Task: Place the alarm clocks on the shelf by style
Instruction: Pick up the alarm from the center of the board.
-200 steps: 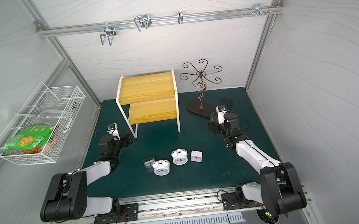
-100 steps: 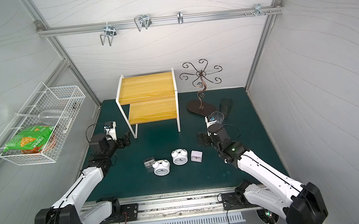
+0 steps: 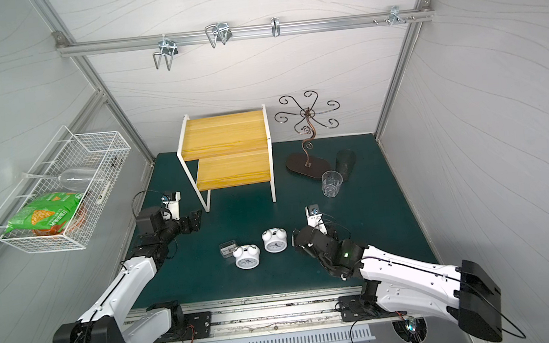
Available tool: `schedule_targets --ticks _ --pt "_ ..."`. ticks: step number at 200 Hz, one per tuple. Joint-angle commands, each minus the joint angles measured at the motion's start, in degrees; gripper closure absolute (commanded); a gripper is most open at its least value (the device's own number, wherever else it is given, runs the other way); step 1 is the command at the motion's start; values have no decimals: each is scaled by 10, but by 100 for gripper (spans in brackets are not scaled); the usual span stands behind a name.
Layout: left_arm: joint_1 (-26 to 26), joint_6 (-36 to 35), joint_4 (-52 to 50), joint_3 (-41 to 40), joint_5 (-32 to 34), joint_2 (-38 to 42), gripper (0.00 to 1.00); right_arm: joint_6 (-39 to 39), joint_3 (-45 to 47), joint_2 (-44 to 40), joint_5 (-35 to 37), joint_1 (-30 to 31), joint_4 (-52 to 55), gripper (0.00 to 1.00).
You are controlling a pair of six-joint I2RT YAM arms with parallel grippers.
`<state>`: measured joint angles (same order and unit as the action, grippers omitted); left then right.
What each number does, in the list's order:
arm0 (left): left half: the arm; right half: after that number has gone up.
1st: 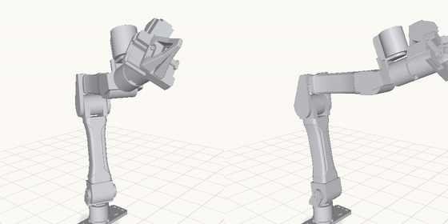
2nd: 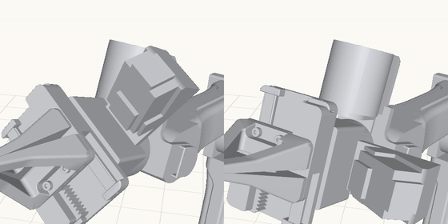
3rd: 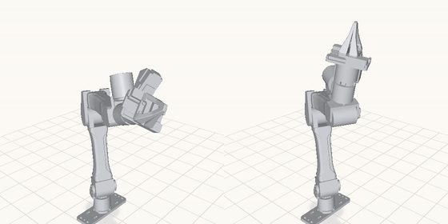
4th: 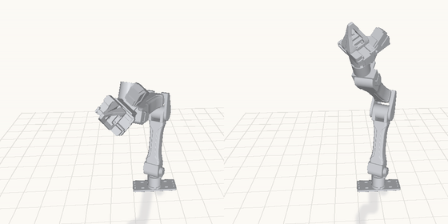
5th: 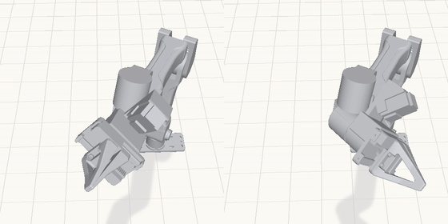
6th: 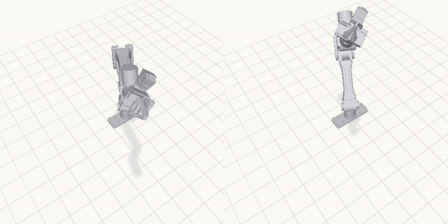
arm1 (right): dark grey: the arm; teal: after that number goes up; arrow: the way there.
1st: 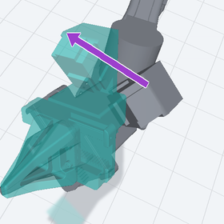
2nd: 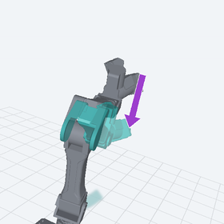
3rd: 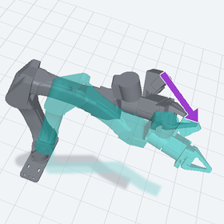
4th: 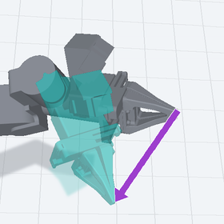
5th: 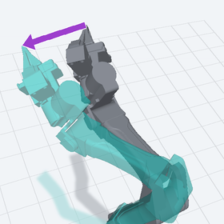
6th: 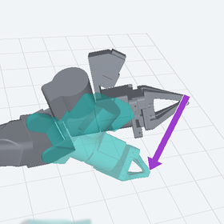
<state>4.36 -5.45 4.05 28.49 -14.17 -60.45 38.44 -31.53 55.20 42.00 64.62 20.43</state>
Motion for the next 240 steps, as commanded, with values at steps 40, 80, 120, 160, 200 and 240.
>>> schedule_targets --ticks 40,80,120,160,200,240 --pt "3 -33 -49 21 -63 15 1 157 -15 96 132 94 36 1" --pt "3 -32 -56 23 -68 18 1 176 24 113 145 112 -55 1" --pt "3 -49 -72 26 -96 18 1 187 40 154 160 115 -100 1" --pt "3 -124 -174 79 -178 23 3 190 43 196 169 117 -131 1" --pt "-5 -249 -332 147 -279 28 4 188 55 231 178 117 -171 3" --pt "-51 -375 -447 173 -278 20 4 175 63 256 189 117 -210 5"
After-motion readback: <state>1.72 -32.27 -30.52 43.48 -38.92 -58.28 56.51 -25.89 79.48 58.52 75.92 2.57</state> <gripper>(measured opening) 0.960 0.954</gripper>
